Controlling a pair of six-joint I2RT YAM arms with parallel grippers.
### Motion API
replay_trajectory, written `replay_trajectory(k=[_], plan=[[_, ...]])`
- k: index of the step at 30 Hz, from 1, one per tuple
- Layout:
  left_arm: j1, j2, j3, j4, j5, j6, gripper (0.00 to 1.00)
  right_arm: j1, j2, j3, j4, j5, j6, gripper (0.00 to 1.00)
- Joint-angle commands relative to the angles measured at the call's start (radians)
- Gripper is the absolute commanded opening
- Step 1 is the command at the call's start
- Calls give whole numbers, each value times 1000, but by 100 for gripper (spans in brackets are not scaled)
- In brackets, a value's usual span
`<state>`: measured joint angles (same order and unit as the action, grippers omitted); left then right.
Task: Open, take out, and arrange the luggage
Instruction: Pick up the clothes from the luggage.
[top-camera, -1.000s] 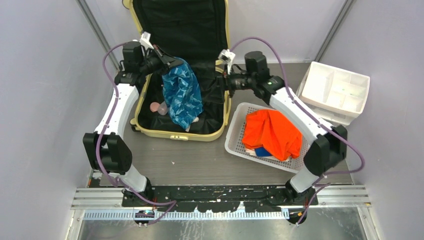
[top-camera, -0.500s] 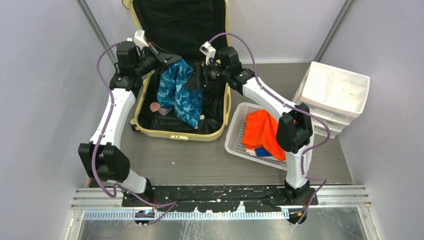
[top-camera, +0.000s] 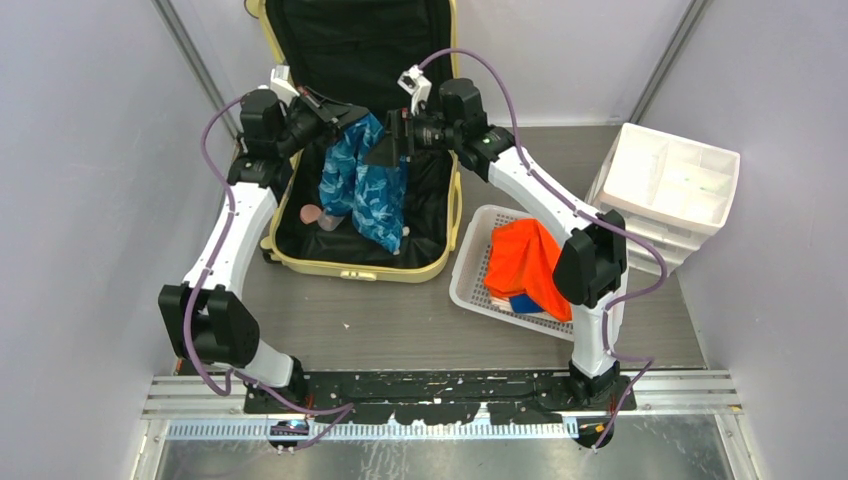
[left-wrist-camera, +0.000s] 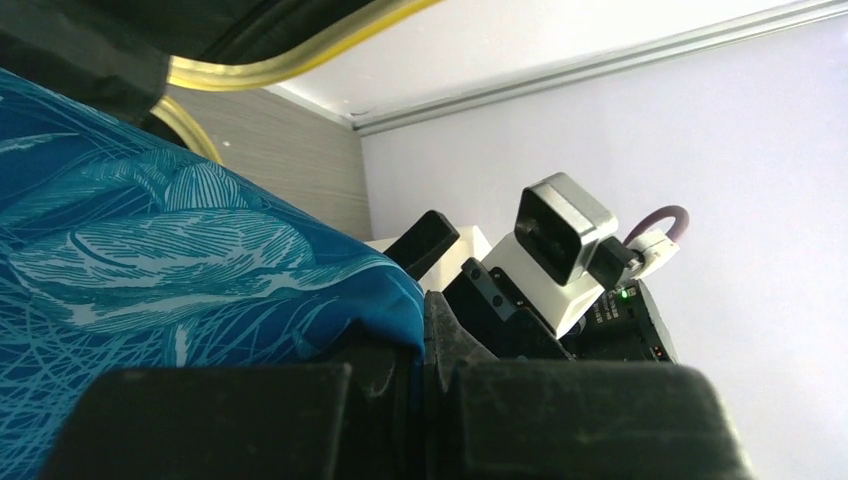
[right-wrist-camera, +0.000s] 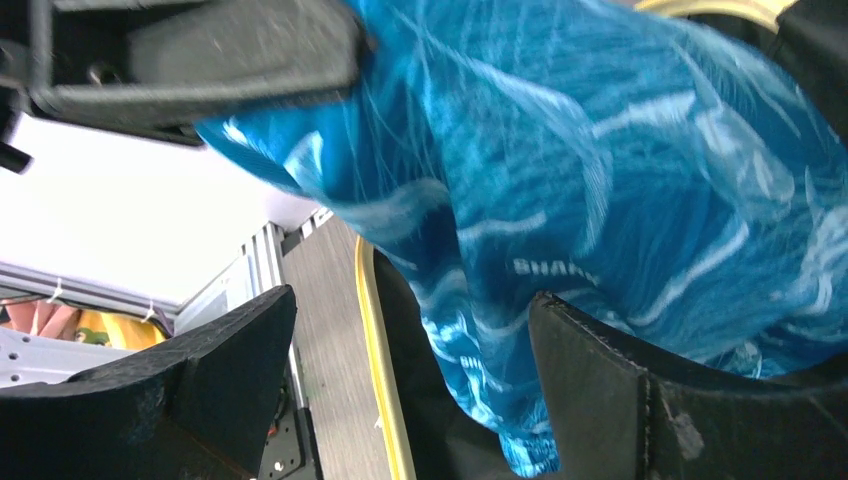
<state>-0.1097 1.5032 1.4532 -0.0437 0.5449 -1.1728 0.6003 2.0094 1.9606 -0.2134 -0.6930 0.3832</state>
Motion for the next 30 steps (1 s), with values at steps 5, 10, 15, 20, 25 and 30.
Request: replay_trajectory(k=[5,10,15,20,25,30], plan=[[-57,-37,50,138,-37,-126,1,6,-42,146,-45,35,-69,91],[-86,-49,54,95,-99,-206,1,7,-49,199,-126,119,-161,91],[-122,-64,50,103,-167,-250,1,14,-59,168,-136,197,-188,89],[-171,-59,66,107,-187,-284,1,16,-55,188,-110,234,-135,85],[-189,-79,40,107,-228,-297,1,13,-80,164,-89,199,-86,45],[-188,-107,17,102,-256,-281,3,-4,-140,84,-90,183,-89,12]])
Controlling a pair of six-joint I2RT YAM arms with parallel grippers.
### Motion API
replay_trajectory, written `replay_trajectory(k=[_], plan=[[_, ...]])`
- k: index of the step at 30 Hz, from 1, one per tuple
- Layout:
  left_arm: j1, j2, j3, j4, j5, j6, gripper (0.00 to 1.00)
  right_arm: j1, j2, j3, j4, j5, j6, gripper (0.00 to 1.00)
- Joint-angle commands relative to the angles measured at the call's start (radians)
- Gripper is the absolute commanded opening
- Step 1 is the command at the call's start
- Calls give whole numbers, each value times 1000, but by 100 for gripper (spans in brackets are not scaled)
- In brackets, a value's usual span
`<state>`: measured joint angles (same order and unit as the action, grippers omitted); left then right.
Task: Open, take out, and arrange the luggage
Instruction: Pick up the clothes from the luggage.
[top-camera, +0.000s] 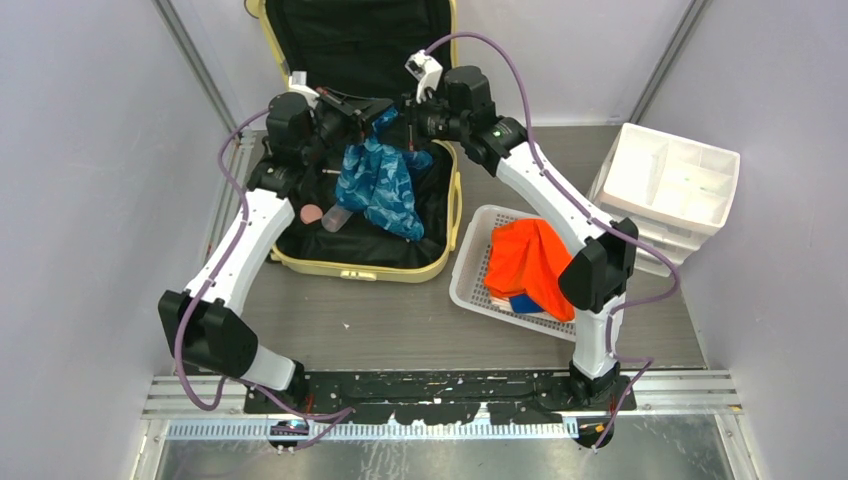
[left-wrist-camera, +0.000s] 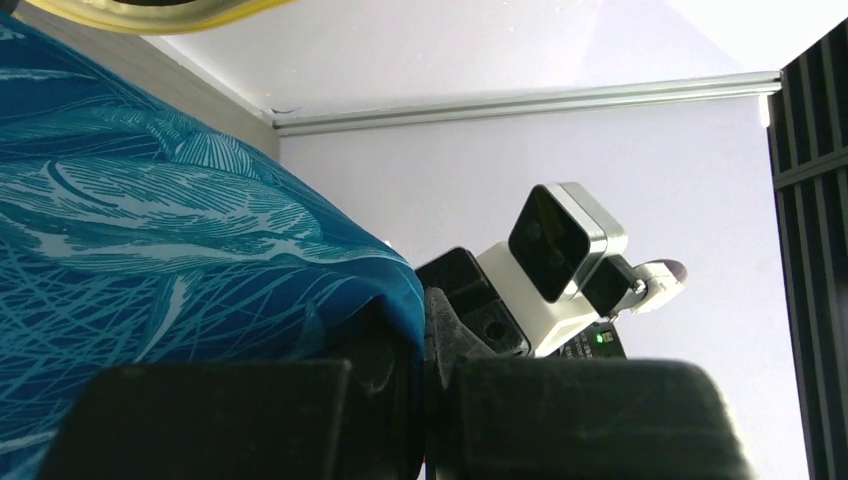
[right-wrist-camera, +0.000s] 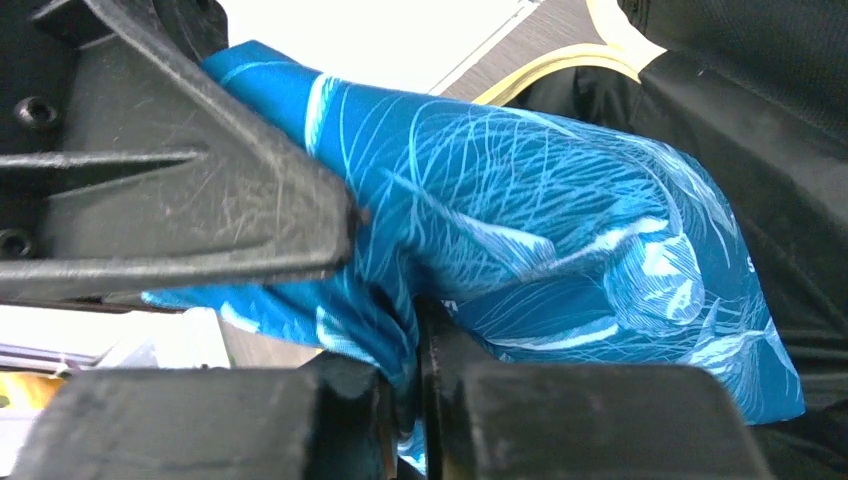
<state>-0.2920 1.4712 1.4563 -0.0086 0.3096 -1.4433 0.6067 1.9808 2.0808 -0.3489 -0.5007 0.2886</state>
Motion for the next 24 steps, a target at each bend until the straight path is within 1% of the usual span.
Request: replay_trajectory(k=[1,3,5,9,13,16,17,19,21,22,24], plan=[[-6,-77,10,68,-20,-7,4,-19,-126,-51,44,-19,0,9],[-2,-81,0,67,-18,6,10,-43,-155,-81,47,-69,-21,4],[4,-84,-16,76,-6,17,15,-70,-179,-105,47,-134,-42,1],[29,-91,-49,88,56,60,33,-119,-219,-138,30,-213,-85,1],[76,-111,-79,68,151,172,50,-140,-236,-145,-37,-238,-174,1],[119,-134,-128,61,220,246,57,-143,-238,-142,-94,-255,-245,1],[135,-141,-146,50,243,282,58,-144,-239,-141,-112,-265,-265,1],[169,-152,-169,17,297,372,63,-146,-239,-135,-148,-276,-305,1],[207,-166,-198,11,375,486,64,-145,-230,-104,-235,-299,-371,1],[214,-175,-214,15,415,552,65,-146,-224,-86,-262,-311,-402,1],[231,-206,-237,-26,480,754,67,-146,-231,-71,-324,-312,-464,1]])
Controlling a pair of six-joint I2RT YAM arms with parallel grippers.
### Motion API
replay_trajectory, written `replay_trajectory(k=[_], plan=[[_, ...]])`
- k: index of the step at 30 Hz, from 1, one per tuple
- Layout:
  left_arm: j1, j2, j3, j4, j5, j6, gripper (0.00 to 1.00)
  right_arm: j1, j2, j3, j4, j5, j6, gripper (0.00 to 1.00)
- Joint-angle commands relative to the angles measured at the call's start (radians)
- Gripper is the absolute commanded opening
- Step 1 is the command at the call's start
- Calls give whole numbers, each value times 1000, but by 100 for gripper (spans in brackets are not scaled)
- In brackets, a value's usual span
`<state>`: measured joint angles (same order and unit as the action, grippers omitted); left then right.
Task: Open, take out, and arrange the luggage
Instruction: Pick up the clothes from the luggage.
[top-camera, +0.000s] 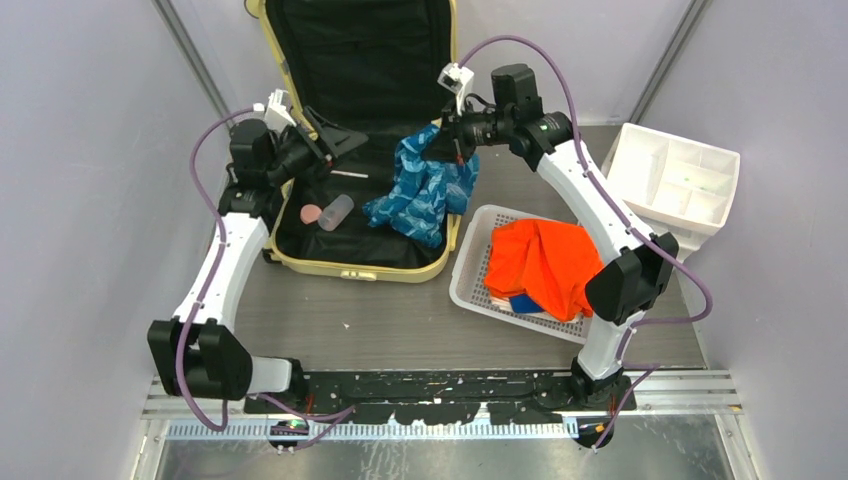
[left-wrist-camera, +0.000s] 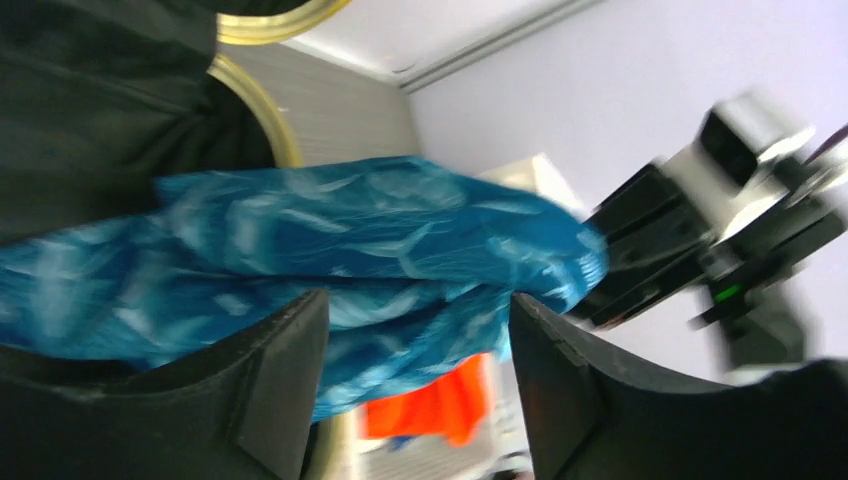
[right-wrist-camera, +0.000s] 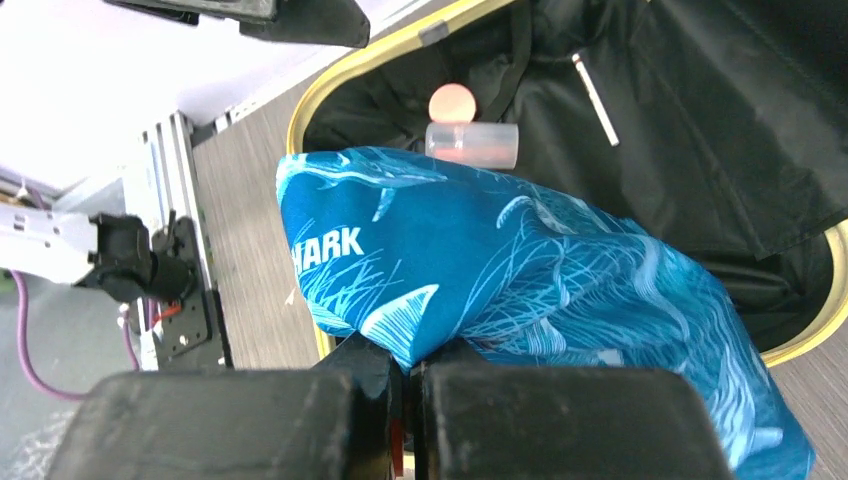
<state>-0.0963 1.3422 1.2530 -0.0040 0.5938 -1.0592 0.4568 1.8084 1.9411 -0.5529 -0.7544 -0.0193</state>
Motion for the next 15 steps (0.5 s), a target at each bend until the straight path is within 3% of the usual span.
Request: replay_trajectory(k=[1,4,6,11,15], plan=[[36,-97,-44,-102,203,505,71,4,-63,71,-140,-51,-174,1],[36,-174,-131,-128,232,845,74,3,-65,113,-212,-42,-241,1],[35,-223,-222,-32,273,924,80,5,-59,153,-266,-60,-275,1],[36,-272,-384,348,354,818,90,16,-72,195,-301,-86,-283,1],[35,-234,-338,408,435,732,90,26,-86,278,-321,-113,-273,1]])
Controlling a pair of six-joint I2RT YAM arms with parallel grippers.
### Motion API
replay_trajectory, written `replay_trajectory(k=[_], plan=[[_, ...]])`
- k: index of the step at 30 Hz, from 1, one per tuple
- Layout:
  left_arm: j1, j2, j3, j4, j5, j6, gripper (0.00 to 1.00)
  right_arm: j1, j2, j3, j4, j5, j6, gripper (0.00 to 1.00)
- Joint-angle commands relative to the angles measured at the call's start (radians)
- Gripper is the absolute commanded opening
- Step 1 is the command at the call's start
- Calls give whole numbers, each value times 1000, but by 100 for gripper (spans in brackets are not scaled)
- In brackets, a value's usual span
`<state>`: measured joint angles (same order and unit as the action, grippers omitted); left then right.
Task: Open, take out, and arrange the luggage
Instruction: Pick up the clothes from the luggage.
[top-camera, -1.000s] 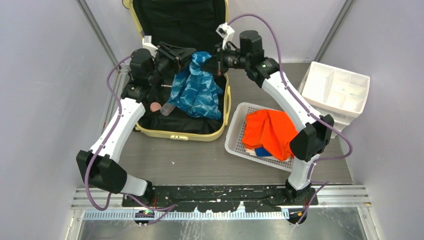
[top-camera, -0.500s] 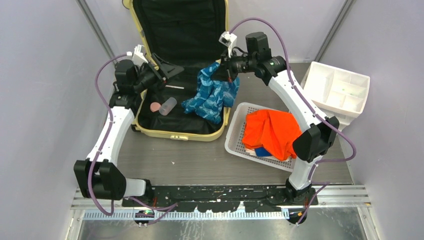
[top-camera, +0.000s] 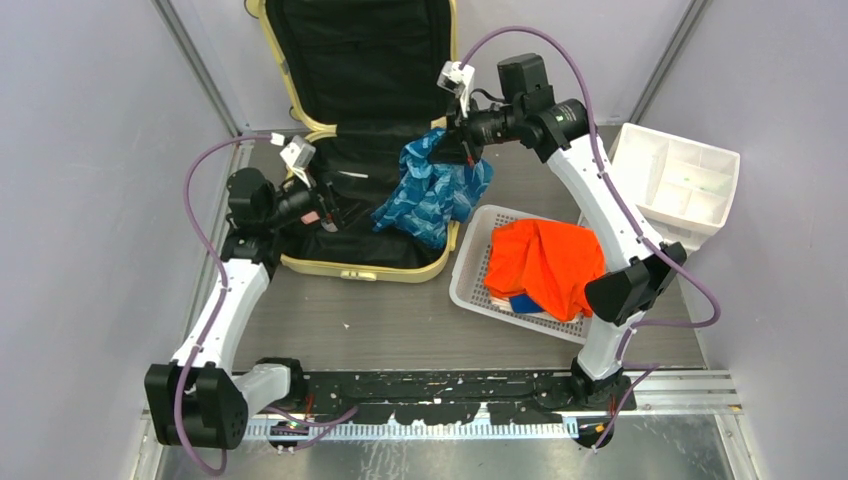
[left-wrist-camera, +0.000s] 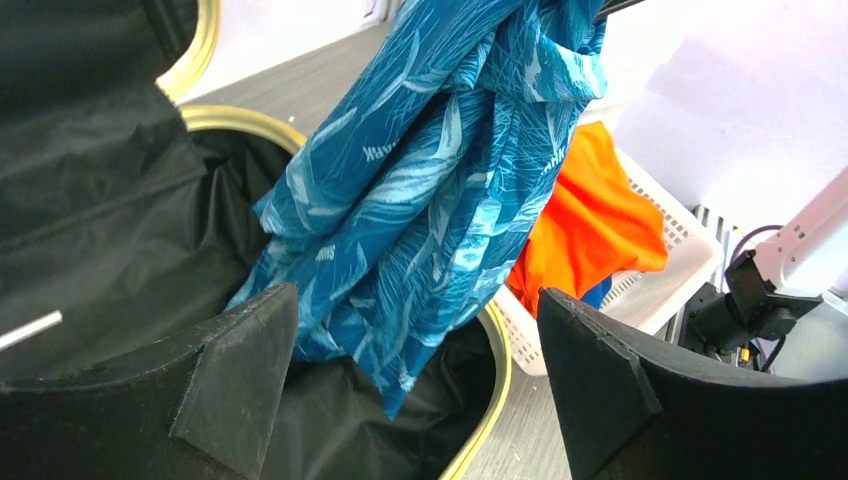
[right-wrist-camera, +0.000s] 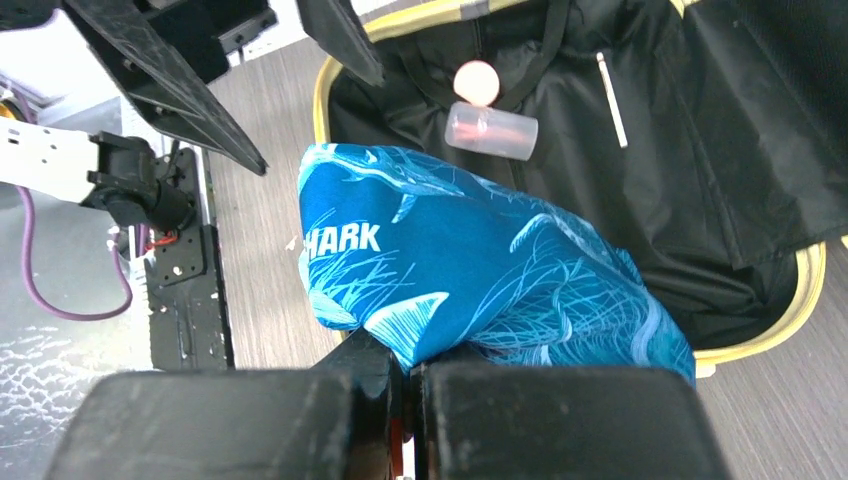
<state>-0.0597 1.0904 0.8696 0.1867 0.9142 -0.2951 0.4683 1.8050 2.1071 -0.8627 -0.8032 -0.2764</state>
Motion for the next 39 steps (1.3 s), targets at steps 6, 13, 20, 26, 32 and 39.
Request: replay_trajectory(k=[6,13,20,26,32,39], plan=[[-7,52,111,233,156,18,90,14,-124,201,-5,-99,30,1],[-88,71,138,280,205,4,89,13,-168,237,-32,-106,24,1],[-125,55,151,266,215,43,89,-5,-232,212,-81,-141,-15,1],[-311,75,175,168,130,170,87,-17,-284,141,-85,-172,-17,1],[-447,115,209,73,86,324,76,-45,-341,64,-87,-183,-21,1],[-495,150,275,-32,15,388,47,-79,-391,9,-92,-184,-27,1]])
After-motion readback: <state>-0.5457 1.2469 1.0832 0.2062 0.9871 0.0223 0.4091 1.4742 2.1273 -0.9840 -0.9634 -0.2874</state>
